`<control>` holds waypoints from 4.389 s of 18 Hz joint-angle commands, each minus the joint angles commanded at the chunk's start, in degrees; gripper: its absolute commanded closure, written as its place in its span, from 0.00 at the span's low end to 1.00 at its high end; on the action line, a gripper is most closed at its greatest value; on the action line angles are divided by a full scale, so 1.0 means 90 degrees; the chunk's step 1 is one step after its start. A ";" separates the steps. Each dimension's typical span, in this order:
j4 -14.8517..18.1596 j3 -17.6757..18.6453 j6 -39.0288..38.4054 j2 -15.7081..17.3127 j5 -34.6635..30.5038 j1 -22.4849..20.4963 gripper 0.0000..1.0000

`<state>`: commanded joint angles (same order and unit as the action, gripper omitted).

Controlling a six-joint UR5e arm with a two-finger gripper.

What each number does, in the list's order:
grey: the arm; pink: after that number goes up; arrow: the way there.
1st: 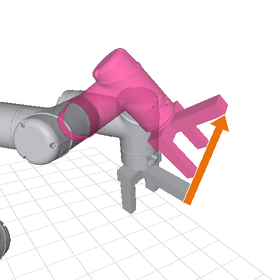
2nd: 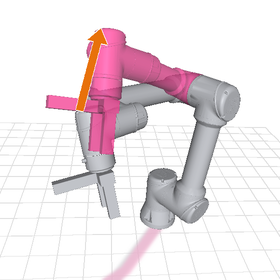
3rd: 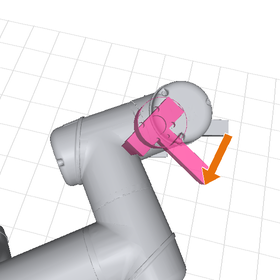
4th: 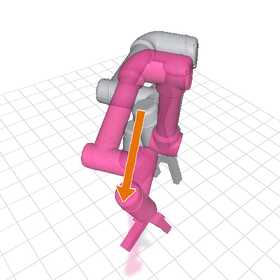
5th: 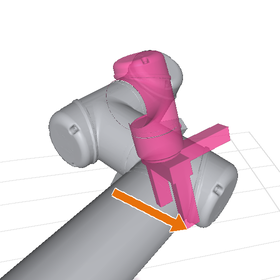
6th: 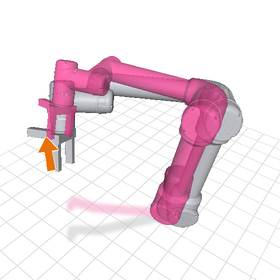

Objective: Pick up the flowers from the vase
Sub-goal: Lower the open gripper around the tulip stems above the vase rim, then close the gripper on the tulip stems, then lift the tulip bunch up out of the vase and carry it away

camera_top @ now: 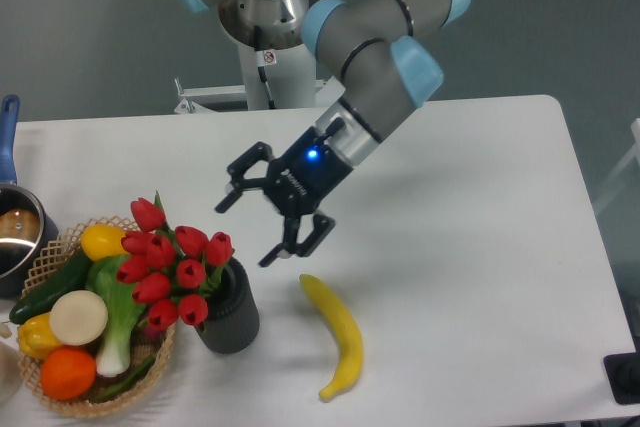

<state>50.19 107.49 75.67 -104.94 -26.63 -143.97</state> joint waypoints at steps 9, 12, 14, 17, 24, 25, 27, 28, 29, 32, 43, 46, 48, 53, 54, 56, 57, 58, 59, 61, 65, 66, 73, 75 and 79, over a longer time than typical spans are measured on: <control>-0.0284 -0.0362 0.0000 -0.0586 0.0029 0.0401 0.00; -0.0284 -0.0362 -0.0010 -0.0635 0.0029 0.0411 0.27; -0.0274 -0.0362 -0.0078 -0.0645 0.0049 0.0411 0.66; -0.0274 -0.0371 -0.0185 -0.0635 0.0068 0.0353 0.97; -0.0274 -0.0712 -0.0994 -0.0557 0.0263 0.0225 1.00; -0.0274 -0.0762 -0.1141 -0.0499 0.0302 0.0177 1.00; -0.0274 -0.0781 -0.1298 -0.0363 0.0341 0.0138 1.00; -0.0274 -0.0811 -0.1357 -0.0323 0.0400 0.0089 1.00; -0.0274 -0.0811 -0.1444 -0.0275 0.0420 0.0060 1.00; -0.0274 -0.0859 -0.1718 -0.0128 0.0430 0.0050 1.00; -0.0274 -0.1797 -0.3271 -0.0010 0.0975 -0.0194 1.00; -0.0274 -0.1962 -0.3592 -0.0010 0.1113 -0.0253 1.00; -0.0274 -0.2148 -0.3895 -0.0010 0.1123 -0.0302 1.00; -0.0274 -0.2480 -0.4355 -0.0010 0.1415 -0.0526 1.00; -0.0264 -0.2529 -0.4365 -0.0010 0.1426 -0.0604 1.00; -0.0255 -0.2578 -0.4365 -0.0001 0.1436 -0.0809 1.00; -0.0274 -0.2588 -0.4336 0.0038 0.1426 -0.0936 1.00; -0.0303 -0.2598 -0.4288 0.0067 0.1416 -0.1111 1.00; -0.0303 -0.2608 -0.4142 0.0068 0.1416 -0.1287 1.00; -0.0303 -0.2559 -0.3188 0.0019 0.1348 -0.1639 1.00; -0.0274 -0.2393 -0.1829 -0.0098 0.0521 -0.1971 1.00; -0.0264 -0.2345 -0.1594 -0.0118 0.0218 -0.1982 1.00; -0.0245 -0.1983 -0.0490 -0.0137 -0.2440 -0.2401 1.00; -0.0235 -0.1798 -0.0158 -0.0186 -0.2955 -0.2518 1.00; -0.0235 -0.1855 0.0117 -0.0283 -0.4333 -0.2529 0.99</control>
<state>48.08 90.79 76.72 -107.49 -65.63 -166.73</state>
